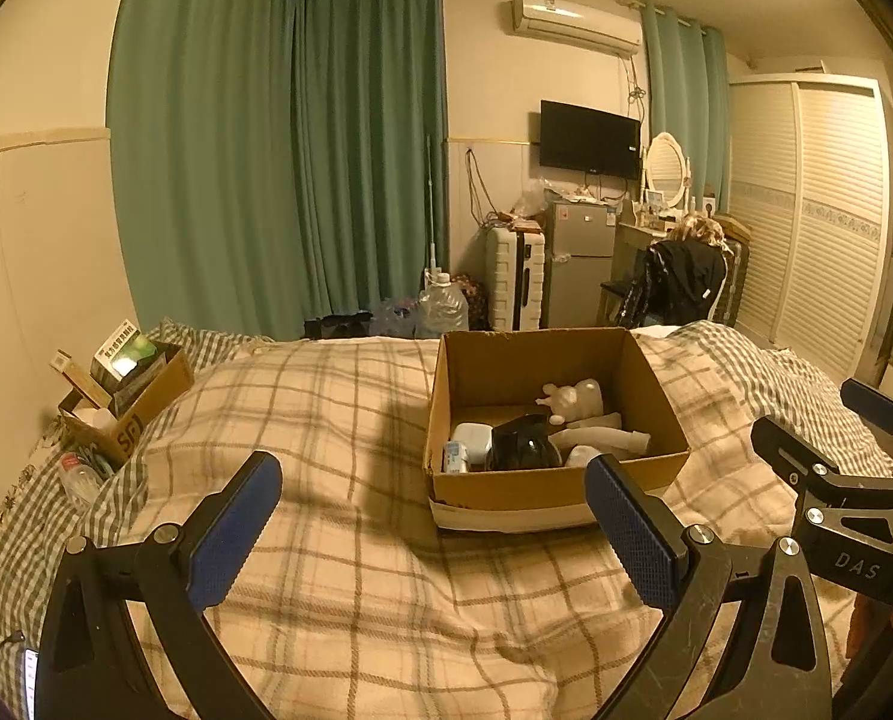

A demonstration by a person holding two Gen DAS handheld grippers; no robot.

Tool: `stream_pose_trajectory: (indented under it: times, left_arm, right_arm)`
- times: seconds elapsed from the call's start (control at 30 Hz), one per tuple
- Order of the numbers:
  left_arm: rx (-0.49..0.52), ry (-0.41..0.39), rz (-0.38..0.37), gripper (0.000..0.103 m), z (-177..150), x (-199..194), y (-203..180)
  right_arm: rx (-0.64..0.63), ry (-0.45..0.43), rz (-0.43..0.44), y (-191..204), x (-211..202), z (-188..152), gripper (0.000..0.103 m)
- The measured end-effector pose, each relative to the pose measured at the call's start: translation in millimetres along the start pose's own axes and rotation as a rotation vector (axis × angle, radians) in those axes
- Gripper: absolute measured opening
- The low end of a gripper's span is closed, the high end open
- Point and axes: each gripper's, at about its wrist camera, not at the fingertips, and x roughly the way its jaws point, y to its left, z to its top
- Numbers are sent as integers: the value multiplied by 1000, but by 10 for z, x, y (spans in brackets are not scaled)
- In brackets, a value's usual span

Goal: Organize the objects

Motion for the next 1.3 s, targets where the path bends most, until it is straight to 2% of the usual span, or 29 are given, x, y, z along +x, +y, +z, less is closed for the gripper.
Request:
stream_pose_trajectory:
  times: [1.3]
  left_arm:
    - [-6, -7, 4, 103, -6, -47, -4]
  right_arm:
    - [19, -11, 7, -13, -62, -5, 103]
